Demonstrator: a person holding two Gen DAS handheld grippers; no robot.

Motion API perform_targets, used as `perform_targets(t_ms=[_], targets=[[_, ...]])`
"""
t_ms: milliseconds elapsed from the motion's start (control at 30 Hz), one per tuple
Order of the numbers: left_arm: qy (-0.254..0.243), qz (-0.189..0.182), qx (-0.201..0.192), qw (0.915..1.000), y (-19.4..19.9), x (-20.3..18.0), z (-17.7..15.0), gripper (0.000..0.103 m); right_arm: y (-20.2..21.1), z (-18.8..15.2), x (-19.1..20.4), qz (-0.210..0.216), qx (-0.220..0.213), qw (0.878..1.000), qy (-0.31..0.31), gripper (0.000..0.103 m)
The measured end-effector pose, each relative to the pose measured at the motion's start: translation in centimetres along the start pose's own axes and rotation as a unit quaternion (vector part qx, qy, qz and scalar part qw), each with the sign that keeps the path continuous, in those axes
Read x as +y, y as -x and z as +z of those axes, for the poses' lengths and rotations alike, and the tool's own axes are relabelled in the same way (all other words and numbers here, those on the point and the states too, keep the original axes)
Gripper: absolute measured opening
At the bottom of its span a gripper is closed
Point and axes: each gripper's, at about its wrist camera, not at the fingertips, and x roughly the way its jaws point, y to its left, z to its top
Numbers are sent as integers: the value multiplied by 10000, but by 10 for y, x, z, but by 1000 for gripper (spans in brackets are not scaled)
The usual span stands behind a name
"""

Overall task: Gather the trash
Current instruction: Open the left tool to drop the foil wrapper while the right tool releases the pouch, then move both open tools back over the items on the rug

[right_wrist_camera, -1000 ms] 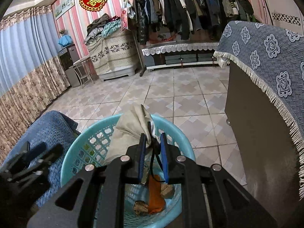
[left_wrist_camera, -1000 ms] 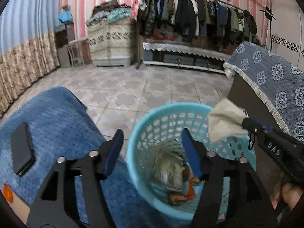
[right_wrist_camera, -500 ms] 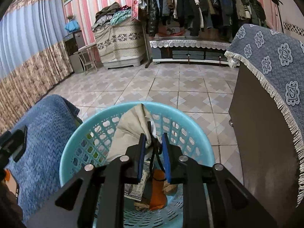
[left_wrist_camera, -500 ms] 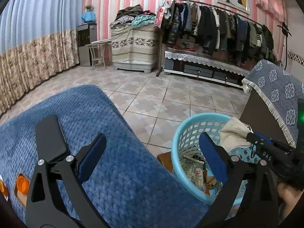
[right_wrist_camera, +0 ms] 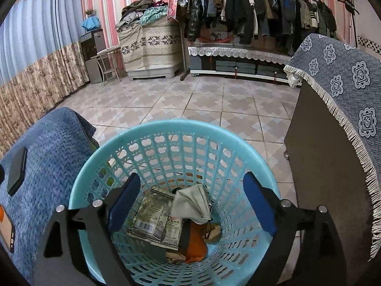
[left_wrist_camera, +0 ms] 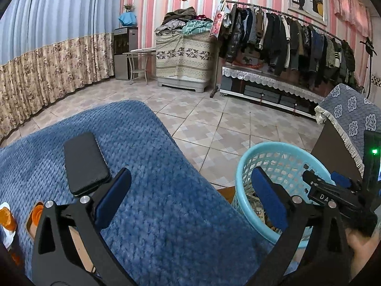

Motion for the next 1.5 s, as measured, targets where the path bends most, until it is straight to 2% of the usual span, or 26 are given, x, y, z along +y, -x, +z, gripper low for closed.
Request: perform_targets(t_ms=[67,367,633,933,1067,1167,1400,1500], targets=[[10,9,8,10000,2,0,-1,97,0,0,0,-27,-24,10000,16,94],[45,40,-51,10000,13,5,-2,97,3,0,2,-11,-37,10000,17,95],[267,261,-183,9991,37,37,-1,97,23,2,31,184,-228,9992,260,95],[731,749,-429,9936,88,103,-6,97,71,-7,81,827,-667,9933,463,98],[960,985,-598,9887,114,135,-13,97,87,-17,110,1318,-666,9876,524,98],[1084,1216,-706,9841,132,158,-20,97,96,-24,133,1501,-690,9837,708,98],[1340,1631,-610,9756,163,204,-44,97,114,-49,180,2183,-681,9673,1100,98],[1412,1800,-551,9719,173,221,-55,97,116,-55,189,2337,-607,9631,1186,98]])
